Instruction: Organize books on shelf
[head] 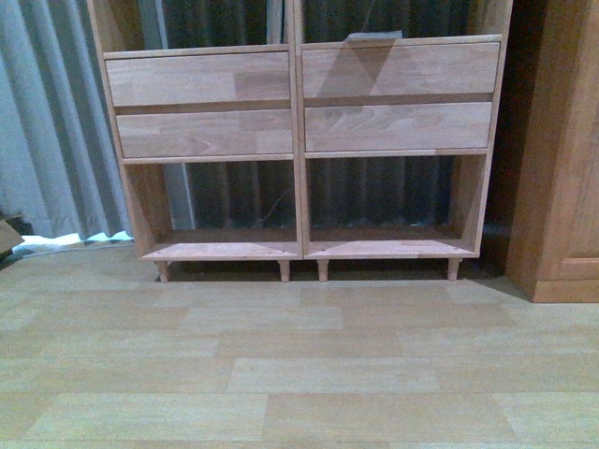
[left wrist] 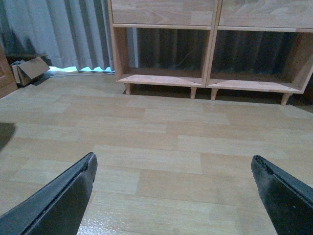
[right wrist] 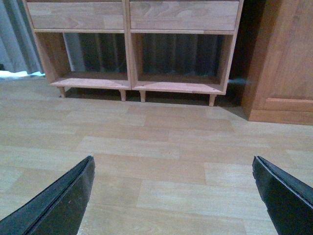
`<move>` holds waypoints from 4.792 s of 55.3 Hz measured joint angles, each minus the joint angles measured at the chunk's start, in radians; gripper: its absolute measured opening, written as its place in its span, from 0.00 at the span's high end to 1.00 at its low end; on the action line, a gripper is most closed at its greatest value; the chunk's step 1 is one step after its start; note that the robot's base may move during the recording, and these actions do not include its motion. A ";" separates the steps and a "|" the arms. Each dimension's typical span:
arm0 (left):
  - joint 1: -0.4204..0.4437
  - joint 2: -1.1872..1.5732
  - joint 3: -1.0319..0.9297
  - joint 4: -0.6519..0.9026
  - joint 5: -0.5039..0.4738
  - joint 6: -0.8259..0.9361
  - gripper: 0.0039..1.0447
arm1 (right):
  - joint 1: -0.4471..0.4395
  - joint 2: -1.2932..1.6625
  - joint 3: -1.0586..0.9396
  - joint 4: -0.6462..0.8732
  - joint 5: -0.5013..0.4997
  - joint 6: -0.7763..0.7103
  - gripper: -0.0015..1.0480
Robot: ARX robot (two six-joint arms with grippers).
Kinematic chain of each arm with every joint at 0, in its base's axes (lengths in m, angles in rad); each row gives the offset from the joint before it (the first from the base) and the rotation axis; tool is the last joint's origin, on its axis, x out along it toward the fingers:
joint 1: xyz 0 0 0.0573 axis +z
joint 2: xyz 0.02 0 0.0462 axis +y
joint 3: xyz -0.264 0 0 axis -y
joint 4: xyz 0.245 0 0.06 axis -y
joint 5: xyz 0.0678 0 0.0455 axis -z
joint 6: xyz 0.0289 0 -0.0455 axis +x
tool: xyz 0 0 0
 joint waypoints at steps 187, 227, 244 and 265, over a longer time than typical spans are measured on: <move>0.000 0.000 0.000 0.000 0.001 0.000 0.07 | 0.000 0.000 0.000 0.000 0.000 0.000 0.07; 0.000 0.001 0.000 0.000 0.000 0.000 0.07 | 0.000 0.000 0.000 0.000 0.000 0.000 0.07; 0.000 0.001 0.000 0.000 0.000 0.000 0.07 | 0.000 0.000 0.000 0.000 0.000 0.000 0.07; 0.000 0.001 0.000 0.000 0.000 0.000 0.07 | 0.000 0.000 0.000 0.000 0.000 0.000 0.07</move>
